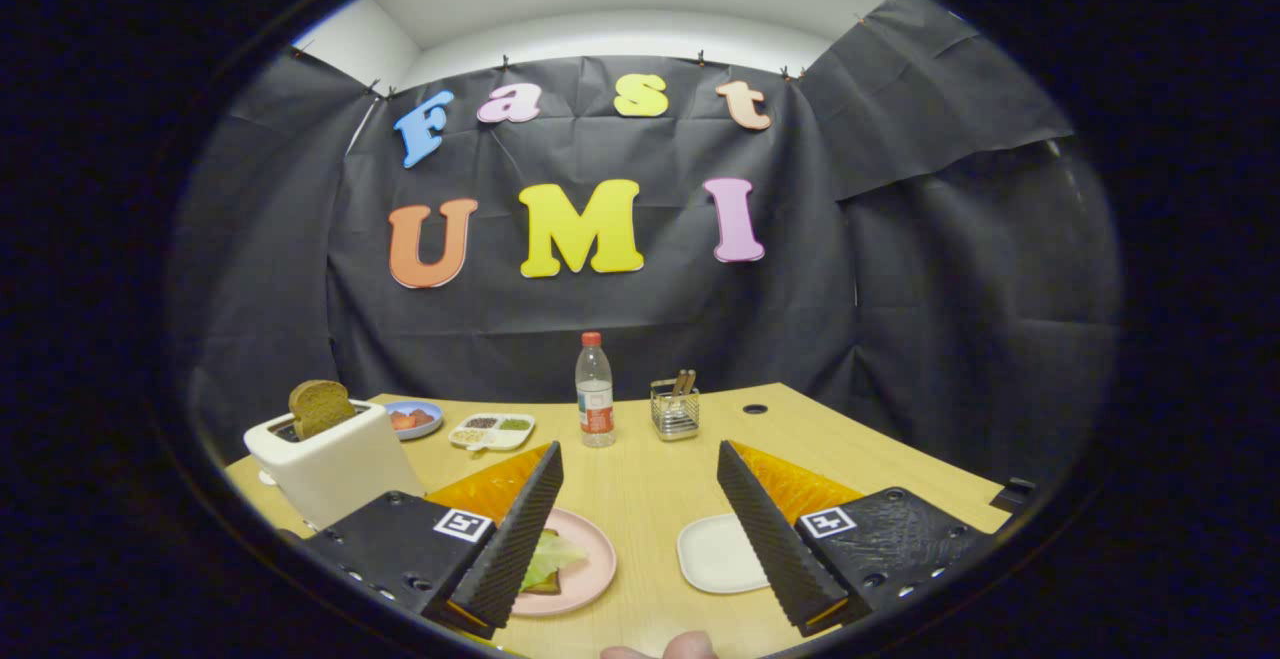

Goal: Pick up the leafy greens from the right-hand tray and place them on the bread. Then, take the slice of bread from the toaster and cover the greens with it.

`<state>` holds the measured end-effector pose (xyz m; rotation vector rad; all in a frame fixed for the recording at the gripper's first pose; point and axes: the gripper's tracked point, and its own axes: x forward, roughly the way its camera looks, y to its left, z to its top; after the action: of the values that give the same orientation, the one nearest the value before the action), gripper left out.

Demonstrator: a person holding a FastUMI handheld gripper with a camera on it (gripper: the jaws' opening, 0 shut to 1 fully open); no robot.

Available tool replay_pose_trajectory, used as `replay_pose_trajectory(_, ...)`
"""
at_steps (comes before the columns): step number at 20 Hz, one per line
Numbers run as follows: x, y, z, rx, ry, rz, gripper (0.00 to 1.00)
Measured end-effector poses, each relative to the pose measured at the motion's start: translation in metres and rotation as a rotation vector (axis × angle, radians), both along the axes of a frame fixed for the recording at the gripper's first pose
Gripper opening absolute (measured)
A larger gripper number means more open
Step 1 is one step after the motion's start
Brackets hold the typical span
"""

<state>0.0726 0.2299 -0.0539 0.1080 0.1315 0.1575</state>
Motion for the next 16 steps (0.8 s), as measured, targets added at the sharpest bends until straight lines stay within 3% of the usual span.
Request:
replay_pose_trajectory(6,-0.029,0.030,0.045,0.000,-0.065,0.011,0.96)
replay_pose_trajectory(13,-0.062,0.146,0.072,0.021,-0.092,0.178,0.96)
replay_pose_trajectory(16,-0.064,0.183,0.068,0.033,-0.066,0.205,0.96)
